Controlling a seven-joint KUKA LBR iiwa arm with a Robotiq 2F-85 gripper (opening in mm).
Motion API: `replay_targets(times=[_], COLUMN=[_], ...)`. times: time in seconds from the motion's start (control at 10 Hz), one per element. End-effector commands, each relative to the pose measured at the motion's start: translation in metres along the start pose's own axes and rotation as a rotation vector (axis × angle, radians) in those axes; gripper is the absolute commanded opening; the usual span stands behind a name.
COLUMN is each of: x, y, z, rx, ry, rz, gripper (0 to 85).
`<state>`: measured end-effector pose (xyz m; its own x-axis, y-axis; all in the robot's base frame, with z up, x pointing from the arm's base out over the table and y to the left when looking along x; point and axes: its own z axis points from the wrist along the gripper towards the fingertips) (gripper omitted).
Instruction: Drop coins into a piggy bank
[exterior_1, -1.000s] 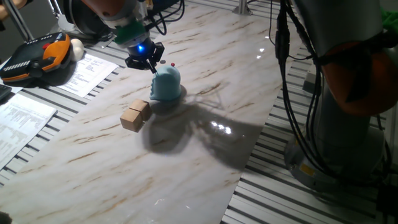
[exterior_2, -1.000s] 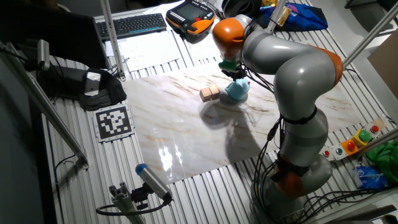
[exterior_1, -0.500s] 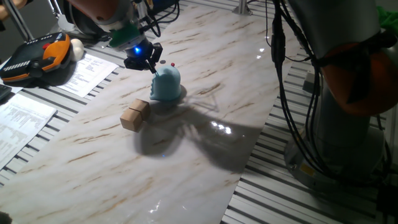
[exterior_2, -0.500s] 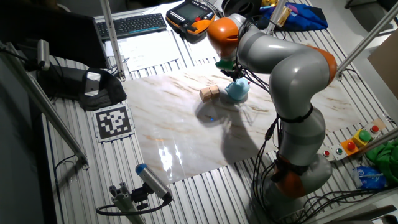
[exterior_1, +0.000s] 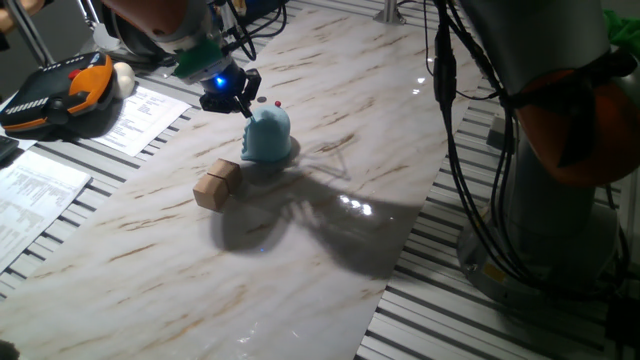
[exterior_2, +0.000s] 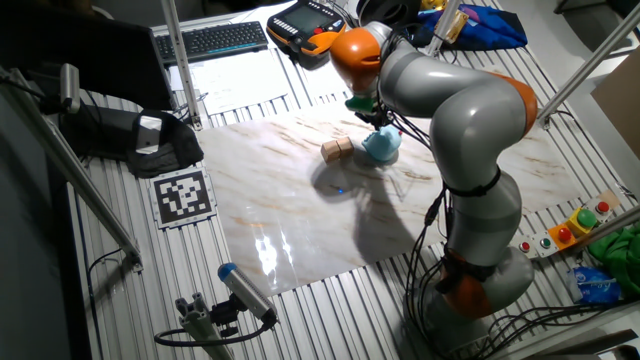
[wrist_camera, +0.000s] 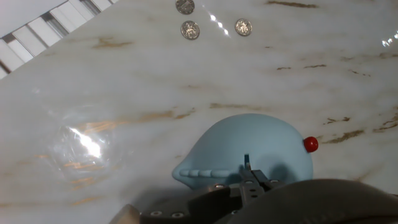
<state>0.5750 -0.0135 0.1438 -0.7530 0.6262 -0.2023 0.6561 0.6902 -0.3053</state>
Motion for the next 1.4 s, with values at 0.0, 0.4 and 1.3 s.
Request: replay_targets(times=[0.0, 0.4, 1.3], x=[-0.0003, -0.0013, -0.0025], y=[0.0, 0.0003, -0.0003], z=[0.0004, 0.0025, 0.0066], rx=[0.003, 0.009, 0.008], ry=[-0.003, -0.017, -0.032], rz=[-0.003, -0.005, -0.007], gripper=[0.0, 0.0, 0.0])
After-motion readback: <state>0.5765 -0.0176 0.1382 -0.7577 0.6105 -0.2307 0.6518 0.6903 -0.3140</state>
